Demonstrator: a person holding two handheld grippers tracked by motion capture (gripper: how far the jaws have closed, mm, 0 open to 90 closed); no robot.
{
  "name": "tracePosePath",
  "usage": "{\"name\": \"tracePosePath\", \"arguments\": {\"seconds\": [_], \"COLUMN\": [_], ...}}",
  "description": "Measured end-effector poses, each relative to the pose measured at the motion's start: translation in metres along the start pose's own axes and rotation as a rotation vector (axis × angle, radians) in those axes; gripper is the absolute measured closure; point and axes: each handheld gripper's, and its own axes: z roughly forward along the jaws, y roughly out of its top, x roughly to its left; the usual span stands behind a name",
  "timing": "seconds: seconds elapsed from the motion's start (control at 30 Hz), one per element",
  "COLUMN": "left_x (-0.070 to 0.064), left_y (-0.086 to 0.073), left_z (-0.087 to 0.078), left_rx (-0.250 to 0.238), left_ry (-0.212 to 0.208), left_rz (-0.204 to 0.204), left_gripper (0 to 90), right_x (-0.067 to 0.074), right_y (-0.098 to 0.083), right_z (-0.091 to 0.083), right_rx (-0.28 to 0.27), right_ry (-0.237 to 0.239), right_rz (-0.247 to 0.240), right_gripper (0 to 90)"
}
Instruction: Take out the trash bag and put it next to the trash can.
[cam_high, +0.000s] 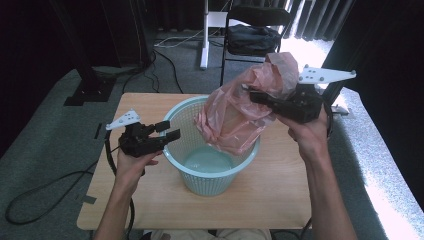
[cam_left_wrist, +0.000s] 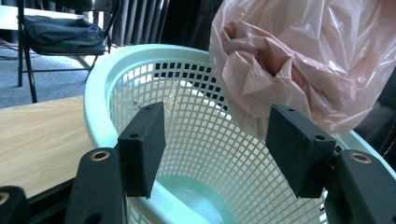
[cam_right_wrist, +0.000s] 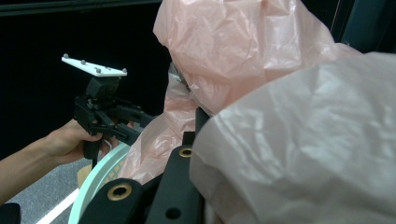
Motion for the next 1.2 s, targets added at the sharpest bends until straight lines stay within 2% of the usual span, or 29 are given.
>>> {"name": "tracePosePath", "arguments": {"seconds": [0.63, 0.9, 1.2], "left_x": [0.001, 0.001, 0.0], "left_y": [0.001, 0.0, 0.0], "left_z": [-0.001, -0.001, 0.001], "left_rx": [0.001, 0.003, 0.004], "left_ry": [-0.002, -0.001, -0.006], "left_rz": [-0.005, -0.004, -0.003], "left_gripper": [37.9, 37.9, 37.8], "right_x": [-0.006, -0.008, -0.013], "right_y": [0.009, 0.009, 0.013], "right_z": [-0.02, -0.025, -0.041], "right_rx": [-0.037, -0.037, -0.07], "right_ry": [-0.037, -0.057, -0.09], "right_rz": [-0.002, -0.003, 0.011], "right_gripper": [85.7, 85.7, 85.8]}}
